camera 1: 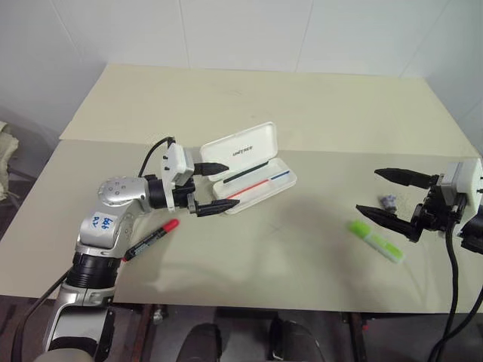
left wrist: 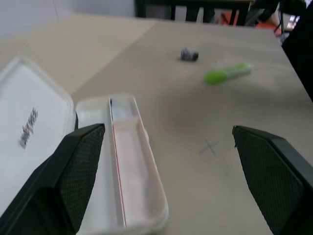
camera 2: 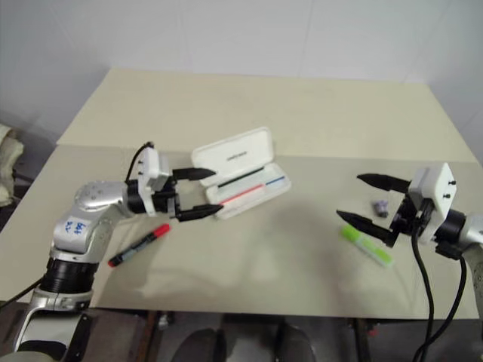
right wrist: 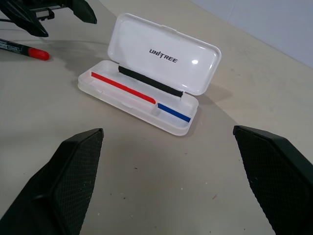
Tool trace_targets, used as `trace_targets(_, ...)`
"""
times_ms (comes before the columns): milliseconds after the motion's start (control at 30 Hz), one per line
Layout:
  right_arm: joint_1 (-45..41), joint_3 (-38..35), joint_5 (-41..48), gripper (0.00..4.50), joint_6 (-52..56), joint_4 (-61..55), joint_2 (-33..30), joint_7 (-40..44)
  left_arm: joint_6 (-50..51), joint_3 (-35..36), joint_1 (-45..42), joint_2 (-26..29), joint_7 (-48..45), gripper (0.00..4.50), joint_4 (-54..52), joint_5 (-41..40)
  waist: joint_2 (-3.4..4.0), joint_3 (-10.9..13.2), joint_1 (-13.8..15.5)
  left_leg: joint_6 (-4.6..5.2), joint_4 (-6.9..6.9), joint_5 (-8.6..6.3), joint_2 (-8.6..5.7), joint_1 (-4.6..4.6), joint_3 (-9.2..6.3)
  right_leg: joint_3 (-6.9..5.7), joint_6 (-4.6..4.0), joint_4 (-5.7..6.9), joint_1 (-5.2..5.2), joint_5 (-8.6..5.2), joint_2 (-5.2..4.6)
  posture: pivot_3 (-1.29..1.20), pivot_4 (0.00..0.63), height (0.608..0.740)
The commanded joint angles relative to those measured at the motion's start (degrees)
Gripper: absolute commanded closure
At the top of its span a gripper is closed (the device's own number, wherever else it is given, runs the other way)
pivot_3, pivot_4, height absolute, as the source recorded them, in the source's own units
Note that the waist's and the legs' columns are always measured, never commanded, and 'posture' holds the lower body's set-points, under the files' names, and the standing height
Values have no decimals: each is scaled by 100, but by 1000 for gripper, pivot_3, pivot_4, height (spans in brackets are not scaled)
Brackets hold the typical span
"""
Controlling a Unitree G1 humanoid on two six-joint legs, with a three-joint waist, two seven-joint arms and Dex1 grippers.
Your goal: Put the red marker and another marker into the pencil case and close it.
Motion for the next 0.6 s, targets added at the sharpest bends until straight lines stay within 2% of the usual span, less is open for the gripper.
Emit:
trace_targets(33, -89, -51, 42, 0, -62, -31, -83, 107, -23, 133, -75, 125, -67, 16, -225, -145, 0, 0, 12, 0, 1, 0, 0, -1, 0, 0, 0, 0, 0, 0, 0, 0, 150, 740)
trace_targets(300, -226, 300, -85, 0, -185, -131, 259, -66, -272, 76, -109, 146, -137, 16, -16, -34, 0, 0, -6, -1, 4, 0, -1, 0, 1, 2, 1, 1, 1, 1, 0, 0, 150, 740)
trace_targets(400, -491, 513, -134, 0, -263, -19, 371, -59, -336, 21, -112, 170, -206, 659, -9, -4, 0, 0, -14, -1, 7, 0, -1, 1, 2, 4, 2, 1, 1, 1, 0, 0, 150, 740)
trace_targets(600, -629, 926, -266, 0, -366, -229, 761, -238, -369, -191, 3, 247, -243, 2649, -13, 202, 0, 0, 5, -1, 5, 1, -1, 0, -1, 0, 2, 3, 1, 1, 0, 0, 150, 740)
